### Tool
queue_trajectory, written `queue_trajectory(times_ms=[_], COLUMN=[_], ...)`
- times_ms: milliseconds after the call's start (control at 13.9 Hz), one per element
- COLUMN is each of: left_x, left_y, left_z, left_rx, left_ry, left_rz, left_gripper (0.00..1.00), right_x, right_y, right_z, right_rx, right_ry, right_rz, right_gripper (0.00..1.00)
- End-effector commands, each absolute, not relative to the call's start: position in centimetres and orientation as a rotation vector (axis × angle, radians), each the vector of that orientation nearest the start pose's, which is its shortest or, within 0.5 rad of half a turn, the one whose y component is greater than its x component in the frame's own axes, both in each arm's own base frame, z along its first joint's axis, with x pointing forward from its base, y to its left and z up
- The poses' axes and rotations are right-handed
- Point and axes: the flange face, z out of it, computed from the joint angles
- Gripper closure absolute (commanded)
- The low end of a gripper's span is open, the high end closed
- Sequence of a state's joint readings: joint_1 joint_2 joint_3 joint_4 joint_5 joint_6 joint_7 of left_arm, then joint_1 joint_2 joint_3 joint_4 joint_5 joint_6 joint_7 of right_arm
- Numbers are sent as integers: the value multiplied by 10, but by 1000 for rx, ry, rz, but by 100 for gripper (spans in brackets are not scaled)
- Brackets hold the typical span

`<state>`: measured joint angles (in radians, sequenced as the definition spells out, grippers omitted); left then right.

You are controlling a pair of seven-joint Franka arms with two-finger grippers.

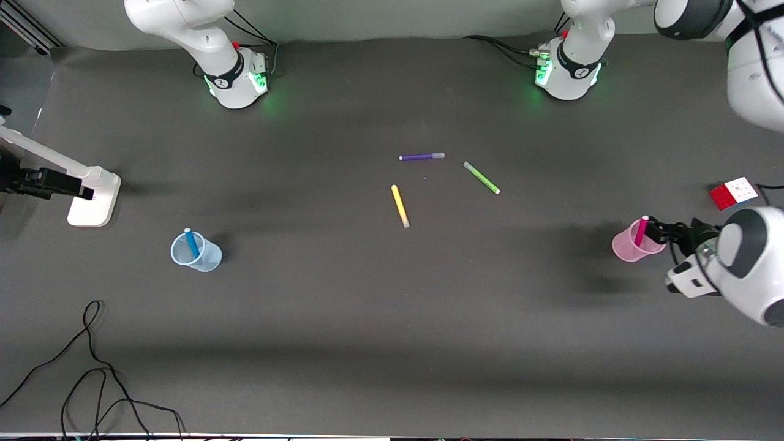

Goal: Place pink and blue markers in matching cups

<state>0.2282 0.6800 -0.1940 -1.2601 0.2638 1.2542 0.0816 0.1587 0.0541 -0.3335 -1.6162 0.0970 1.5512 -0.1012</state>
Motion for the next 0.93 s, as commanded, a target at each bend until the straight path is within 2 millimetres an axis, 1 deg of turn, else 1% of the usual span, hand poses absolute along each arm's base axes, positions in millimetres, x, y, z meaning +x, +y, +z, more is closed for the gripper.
queue_trajectory(times_ms=[0, 72, 144, 288, 359, 503, 575, 647, 719, 863], left_x=[640, 636, 628, 611, 602, 584, 579, 577, 571, 564], left_y=[71, 67, 64, 56, 52, 44, 41, 37, 31, 4], left_z=[410, 434, 454, 488, 500, 519, 528, 538, 552, 569], left_rx=[-2943, -2965, -3005, -3035, -3032, -3042, -3065, -3079, -3088, -3100], left_ry=[97, 100, 92, 93, 100, 103, 97, 95, 95, 112], left_rz=[813, 723, 662, 503, 429, 317, 280, 238, 191, 151], left_gripper=[0, 0, 0, 0, 0, 0, 0, 0, 0, 0], right_x=[521, 512, 507, 508, 510, 523, 528, 532, 535, 541], right_y=[-36, -23, -8, -4, -4, 11, 8, 12, 15, 14], right_z=[582, 583, 586, 589, 595, 603, 603, 607, 612, 615], right_rx=[-3100, -3113, -3124, -3124, -3112, -3099, -3090, -3087, -3089, -3087], right_ry=[99, 88, 53, 39, 44, -7, -2, -16, -28, -24], right_rz=[44, 16, 15, 10, -7, -26, 14, 32, 25, 15], right_gripper=[0, 0, 0, 0, 0, 0, 0, 0, 0, 0])
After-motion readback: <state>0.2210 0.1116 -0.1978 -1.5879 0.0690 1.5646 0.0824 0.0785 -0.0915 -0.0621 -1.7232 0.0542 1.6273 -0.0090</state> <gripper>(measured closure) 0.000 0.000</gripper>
